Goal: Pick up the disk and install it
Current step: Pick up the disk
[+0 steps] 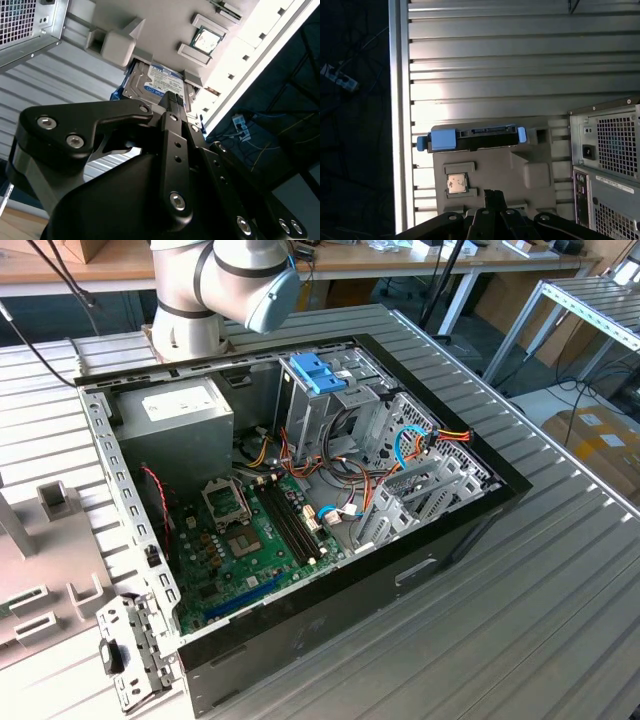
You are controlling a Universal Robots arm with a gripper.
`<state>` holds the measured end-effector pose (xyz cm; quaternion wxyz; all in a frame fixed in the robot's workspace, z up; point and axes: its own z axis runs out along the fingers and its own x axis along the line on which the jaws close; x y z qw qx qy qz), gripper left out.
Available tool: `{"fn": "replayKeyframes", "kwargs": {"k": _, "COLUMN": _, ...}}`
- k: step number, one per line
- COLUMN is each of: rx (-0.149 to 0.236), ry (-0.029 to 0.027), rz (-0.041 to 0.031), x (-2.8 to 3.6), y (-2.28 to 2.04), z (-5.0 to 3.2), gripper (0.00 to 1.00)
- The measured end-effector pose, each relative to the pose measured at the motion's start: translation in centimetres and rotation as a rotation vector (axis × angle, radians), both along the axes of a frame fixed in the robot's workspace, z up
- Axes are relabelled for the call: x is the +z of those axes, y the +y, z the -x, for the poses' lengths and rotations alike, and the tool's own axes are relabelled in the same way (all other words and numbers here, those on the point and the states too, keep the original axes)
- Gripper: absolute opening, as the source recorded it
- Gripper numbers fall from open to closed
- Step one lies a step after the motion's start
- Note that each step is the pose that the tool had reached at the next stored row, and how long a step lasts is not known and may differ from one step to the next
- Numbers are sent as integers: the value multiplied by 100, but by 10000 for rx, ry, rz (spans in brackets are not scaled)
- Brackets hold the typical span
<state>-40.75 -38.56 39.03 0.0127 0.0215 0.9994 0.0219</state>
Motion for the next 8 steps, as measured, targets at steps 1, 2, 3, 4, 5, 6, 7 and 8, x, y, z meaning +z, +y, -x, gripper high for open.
{"fn": "replayKeyframes", "kwargs": {"k": 1, "rx": 152, "ry": 0, "rz": 0, "x": 0, "y": 0, "z": 0, "gripper": 11}}
{"fn": "replayKeyframes", "kwargs": {"k": 2, "rx": 294, "ry": -1, "rz": 0, "x": 0, "y": 0, "z": 0, "gripper": 11}}
{"fn": "replayKeyframes", "kwargs": {"k": 3, "rx": 408, "ry": -1, "rz": -1, "x": 0, "y": 0, "z": 0, "gripper": 11}}
{"fn": "replayKeyframes", "kwargs": {"k": 4, "rx": 509, "ry": 0, "rz": 0, "x": 0, "y": 0, "z": 0, "gripper": 11}}
{"fn": "replayKeyframes", "kwargs": {"k": 5, "rx": 576, "ry": 0, "rz": 0, "x": 0, "y": 0, "z": 0, "gripper": 11}}
{"fn": "replayKeyframes", "kwargs": {"k": 6, "rx": 652, "ry": 0, "rz": 0, "x": 0, "y": 0, "z": 0, "gripper": 11}}
{"fn": "replayKeyframes", "kwargs": {"k": 7, "rx": 714, "ry": -1, "rz": -1, "x": 0, "y": 0, "z": 0, "gripper": 11}}
{"fn": "replayKeyframes", "kwargs": {"k": 8, "rx": 788, "ry": 0, "rz": 0, "x": 0, "y": 0, "z": 0, "gripper": 11}}
